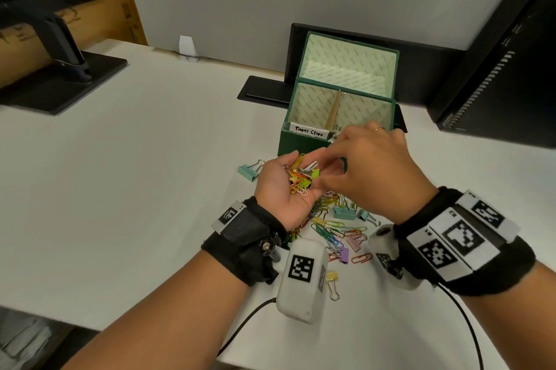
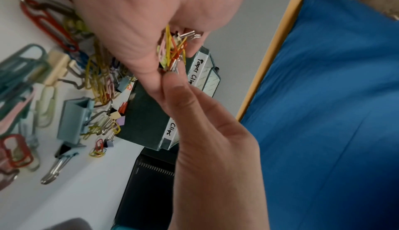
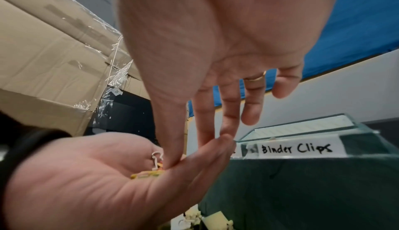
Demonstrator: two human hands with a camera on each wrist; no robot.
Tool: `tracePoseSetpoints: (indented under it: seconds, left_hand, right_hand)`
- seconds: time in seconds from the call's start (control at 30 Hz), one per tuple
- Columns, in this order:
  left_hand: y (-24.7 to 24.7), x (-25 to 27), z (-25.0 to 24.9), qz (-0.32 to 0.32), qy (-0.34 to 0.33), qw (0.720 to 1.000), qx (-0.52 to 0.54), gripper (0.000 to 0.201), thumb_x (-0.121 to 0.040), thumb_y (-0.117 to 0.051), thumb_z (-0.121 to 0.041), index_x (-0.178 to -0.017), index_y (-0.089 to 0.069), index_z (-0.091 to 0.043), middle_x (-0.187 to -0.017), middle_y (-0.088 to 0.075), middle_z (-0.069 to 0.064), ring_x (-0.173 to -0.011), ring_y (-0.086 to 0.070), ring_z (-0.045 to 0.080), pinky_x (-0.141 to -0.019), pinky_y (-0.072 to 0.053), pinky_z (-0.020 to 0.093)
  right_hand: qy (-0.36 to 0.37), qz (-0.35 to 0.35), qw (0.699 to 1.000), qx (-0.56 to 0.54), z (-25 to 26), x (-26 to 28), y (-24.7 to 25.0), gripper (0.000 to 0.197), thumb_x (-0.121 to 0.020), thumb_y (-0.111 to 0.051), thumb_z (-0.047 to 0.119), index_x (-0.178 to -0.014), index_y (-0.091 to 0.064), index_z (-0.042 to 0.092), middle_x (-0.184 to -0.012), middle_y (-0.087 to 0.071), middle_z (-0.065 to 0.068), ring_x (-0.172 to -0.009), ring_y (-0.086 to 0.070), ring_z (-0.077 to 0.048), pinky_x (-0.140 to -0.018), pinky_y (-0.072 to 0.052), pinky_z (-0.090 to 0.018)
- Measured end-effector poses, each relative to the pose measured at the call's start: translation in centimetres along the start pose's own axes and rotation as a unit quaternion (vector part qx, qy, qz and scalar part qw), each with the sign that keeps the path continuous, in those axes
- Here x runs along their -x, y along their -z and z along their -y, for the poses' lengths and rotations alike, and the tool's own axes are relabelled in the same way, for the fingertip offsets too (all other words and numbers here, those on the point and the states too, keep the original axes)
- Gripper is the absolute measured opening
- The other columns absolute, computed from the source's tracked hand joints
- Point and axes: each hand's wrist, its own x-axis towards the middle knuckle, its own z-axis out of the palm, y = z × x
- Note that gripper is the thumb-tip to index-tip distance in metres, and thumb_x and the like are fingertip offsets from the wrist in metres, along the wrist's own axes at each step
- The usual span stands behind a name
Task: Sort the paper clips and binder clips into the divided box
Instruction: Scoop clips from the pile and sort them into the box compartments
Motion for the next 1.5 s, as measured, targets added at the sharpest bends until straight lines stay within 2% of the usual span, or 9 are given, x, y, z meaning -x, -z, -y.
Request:
tracePoseSetpoints:
  seconds: [0.23, 0.37, 0.53, 0.7, 0.9, 1.0, 1.1, 1.23, 1.5]
  left_hand:
    - [-0.1, 0.0, 0.0, -0.008, -0.015, 1.000, 0.009, 0.040, -0.101, -0.032, -0.023, -0.104, -0.059, 0.007, -0.074, -0.068, 0.021, -0.065, -0.069, 0.031, -0.060, -0.059, 0.036]
    - [-0.1, -0.2, -0.1, -0.007, -0.010, 1.000, 0.015, 0.046, -0.100, -0.034, -0.023, -0.126, -0.053, 0.009, -0.111, -0.064, 0.030, -0.095, -0.067, 0.038, -0.081, -0.056, 0.047]
    - [-0.2, -0.2, -0.2, -0.007, -0.002, 1.000, 0.011, 0.041, -0.100, -0.038, -0.022, -0.110, -0.059, 0.011, -0.104, -0.067, 0.030, -0.098, -0.063, 0.041, -0.087, -0.052, 0.051]
    - [-0.1, -0.3, -0.1, -0.011, 0.003, 1.000, 0.006, 0.041, -0.099, -0.039, -0.024, -0.107, -0.062, 0.010, -0.104, -0.068, 0.028, -0.086, -0.069, 0.040, -0.081, -0.052, 0.052]
    - [-0.1, -0.2, -0.2, -0.020, 0.003, 1.000, 0.010, 0.042, -0.099, -0.039, -0.024, -0.107, -0.062, 0.010, -0.103, -0.068, 0.028, -0.084, -0.070, 0.040, -0.081, -0.052, 0.051]
    - [-0.2, -0.3, -0.1, -0.025, -0.001, 1.000, 0.003, 0.041, -0.100, -0.038, -0.023, -0.108, -0.061, 0.010, -0.100, -0.069, 0.028, -0.089, -0.068, 0.040, -0.082, -0.053, 0.050]
    - [-0.1, -0.3, 0.0, -0.019, -0.012, 1.000, 0.013, 0.039, -0.100, -0.038, -0.021, -0.117, -0.057, 0.008, -0.099, -0.068, 0.026, -0.095, -0.067, 0.037, -0.087, -0.054, 0.048]
    - [0.0, -0.5, 0.2, -0.055, -0.055, 0.997, -0.005, 0.032, -0.098, -0.034, -0.015, -0.095, -0.063, -0.002, -0.081, -0.070, 0.014, -0.069, -0.071, 0.024, -0.066, -0.059, 0.038]
    - [0.0, -0.5, 0.4, -0.082, -0.065, 0.994, -0.014, 0.037, -0.097, -0.034, -0.012, -0.066, -0.052, -0.011, -0.048, -0.056, 0.001, -0.043, -0.059, 0.012, -0.045, -0.050, 0.021]
  right_hand:
    - [-0.007, -0.006, 0.999, 0.034, 0.8, 0.1, -1.2, 0.023, -0.079, -0.065, 0.054, -0.095, -0.071, 0.040, -0.101, -0.052, 0.008, -0.108, -0.043, -0.019, -0.089, -0.026, -0.038]
    - [-0.015, -0.025, 0.999, -0.042, 0.0, 0.1, -0.3, 0.017, -0.075, -0.069, 0.055, -0.086, -0.067, 0.041, -0.097, -0.056, 0.011, -0.102, -0.047, -0.014, -0.090, -0.030, -0.037]
    - [-0.080, -0.081, 0.987, -0.113, -3.4, -1.7, 1.6, 0.021, -0.077, -0.063, 0.056, -0.089, -0.065, 0.039, -0.088, -0.059, 0.015, -0.092, -0.056, -0.014, -0.088, -0.048, -0.048]
    - [-0.145, -0.165, 0.966, -0.137, -6.0, -3.6, 1.9, 0.023, -0.084, -0.064, 0.049, -0.095, -0.067, 0.029, -0.084, -0.062, 0.011, -0.081, -0.059, -0.010, -0.078, -0.053, -0.036]
    - [-0.135, -0.051, 0.990, -0.012, -6.3, -3.6, 0.5, 0.025, -0.092, -0.054, 0.033, -0.112, -0.070, 0.031, -0.115, -0.068, 0.004, -0.109, -0.058, -0.023, -0.095, -0.046, -0.044]
    - [-0.051, -0.112, 0.987, -0.101, -4.4, -2.8, 0.8, 0.022, -0.093, -0.057, 0.024, -0.107, -0.073, 0.028, -0.108, -0.070, 0.009, -0.093, -0.060, -0.009, -0.086, -0.048, -0.026]
    - [0.015, -0.028, 0.985, -0.170, -1.5, -1.8, 0.6, 0.016, -0.089, -0.066, 0.030, -0.102, -0.075, 0.032, -0.091, -0.068, 0.019, -0.075, -0.056, 0.006, -0.073, -0.046, -0.011]
    - [0.059, 0.034, 0.983, -0.172, 0.9, -1.6, -0.9, 0.019, -0.081, -0.072, 0.034, -0.099, -0.072, 0.040, -0.086, -0.071, 0.019, -0.081, -0.064, 0.002, -0.076, -0.057, -0.030]
    - [0.061, 0.007, 0.975, -0.214, 2.1, -1.8, -2.6, 0.022, -0.075, -0.068, 0.015, -0.089, -0.063, 0.031, -0.079, -0.069, 0.012, -0.074, -0.065, -0.007, -0.069, -0.057, -0.037]
